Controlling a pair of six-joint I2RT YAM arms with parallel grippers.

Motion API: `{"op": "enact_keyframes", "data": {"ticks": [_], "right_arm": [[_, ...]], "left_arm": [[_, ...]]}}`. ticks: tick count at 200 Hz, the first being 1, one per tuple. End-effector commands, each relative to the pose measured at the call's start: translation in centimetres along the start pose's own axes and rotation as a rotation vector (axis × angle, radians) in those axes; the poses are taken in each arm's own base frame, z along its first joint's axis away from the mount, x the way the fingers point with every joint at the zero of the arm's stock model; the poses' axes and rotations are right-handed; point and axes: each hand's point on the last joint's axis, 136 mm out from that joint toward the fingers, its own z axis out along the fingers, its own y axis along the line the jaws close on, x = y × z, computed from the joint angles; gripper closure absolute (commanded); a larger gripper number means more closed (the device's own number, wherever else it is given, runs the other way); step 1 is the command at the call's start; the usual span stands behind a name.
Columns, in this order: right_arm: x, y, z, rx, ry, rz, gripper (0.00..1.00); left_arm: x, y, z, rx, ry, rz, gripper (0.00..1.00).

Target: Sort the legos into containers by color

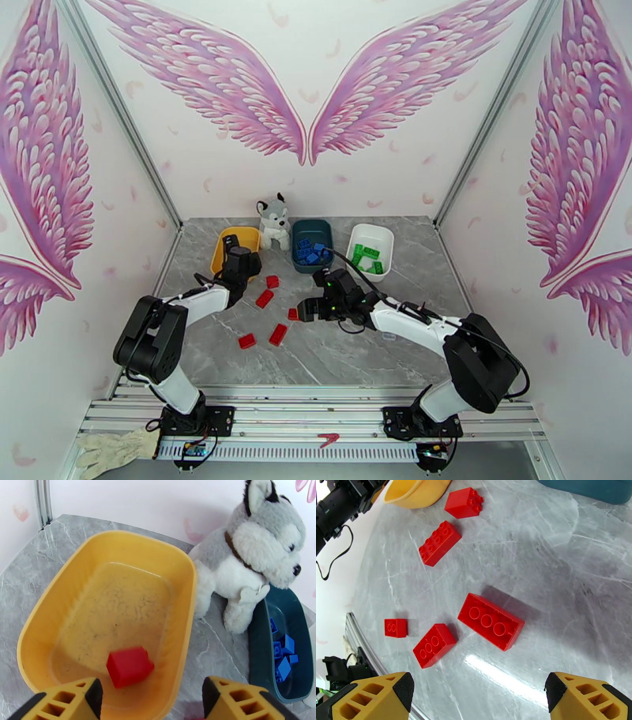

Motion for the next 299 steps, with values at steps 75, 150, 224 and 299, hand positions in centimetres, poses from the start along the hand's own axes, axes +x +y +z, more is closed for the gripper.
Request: {"op": "enact_keyframes", "data": {"ticks": [75, 150, 224, 299], "right_arm": [[-1.2, -0.6, -1.3, 0.087, -0.061, -0.045, 0.01], [-2.7, -2.0, -4.7, 0.201, -0.181, -0.080, 0.01], [-3.2, -2.5, -6.0, 0.239, -0.224, -0.080, 0.01], [-4.4, -5.1, -8.0, 0.430, -0.276, 0.016, 0.01]], "left_arm": [[5.1, -6.0, -4.1, 0.108, 0.105, 0.238, 0.22], [8.5, -6.0, -0.7, 0.031, 0.196, 0.326, 0.21], [10.6, -5.8, 2.6, 0.017, 0.257, 0.324, 0.26], [10.6, -6.2, 3.3, 0.016, 0.254, 0.328, 0.53]]}}
